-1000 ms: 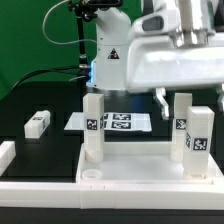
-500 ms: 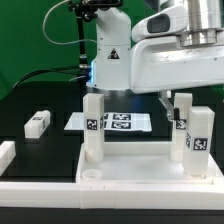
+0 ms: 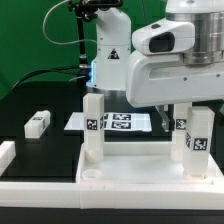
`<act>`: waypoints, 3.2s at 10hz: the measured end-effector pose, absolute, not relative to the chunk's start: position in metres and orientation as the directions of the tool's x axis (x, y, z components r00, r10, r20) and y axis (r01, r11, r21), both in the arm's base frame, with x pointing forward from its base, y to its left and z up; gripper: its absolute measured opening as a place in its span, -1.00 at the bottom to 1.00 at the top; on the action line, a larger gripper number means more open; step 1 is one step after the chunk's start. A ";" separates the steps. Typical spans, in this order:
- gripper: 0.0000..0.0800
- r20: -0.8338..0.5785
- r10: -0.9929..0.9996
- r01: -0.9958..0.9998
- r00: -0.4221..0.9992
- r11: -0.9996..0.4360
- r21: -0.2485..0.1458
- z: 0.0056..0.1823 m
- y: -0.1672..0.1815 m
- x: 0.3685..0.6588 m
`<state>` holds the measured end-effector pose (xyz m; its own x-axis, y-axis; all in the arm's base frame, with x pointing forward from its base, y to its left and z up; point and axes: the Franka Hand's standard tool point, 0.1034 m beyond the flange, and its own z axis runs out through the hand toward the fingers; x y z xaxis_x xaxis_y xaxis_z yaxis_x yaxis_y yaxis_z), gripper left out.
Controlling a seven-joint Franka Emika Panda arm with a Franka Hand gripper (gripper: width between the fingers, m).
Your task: Assemble desk
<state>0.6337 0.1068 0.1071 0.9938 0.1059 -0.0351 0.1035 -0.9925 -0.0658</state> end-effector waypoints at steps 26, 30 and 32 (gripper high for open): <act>0.55 -0.057 -0.827 -0.828 0.559 -0.554 -0.083 0.105 0.118 0.641; 0.62 -0.009 -0.570 -0.568 0.822 -0.819 -0.079 0.106 0.124 0.639; 0.62 0.001 -0.466 -0.464 0.885 -0.882 -0.079 0.106 0.123 0.639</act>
Offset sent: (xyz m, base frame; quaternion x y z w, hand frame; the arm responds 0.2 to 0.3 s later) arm -0.0035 0.0089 0.0089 0.0562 -0.0235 0.1226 0.9906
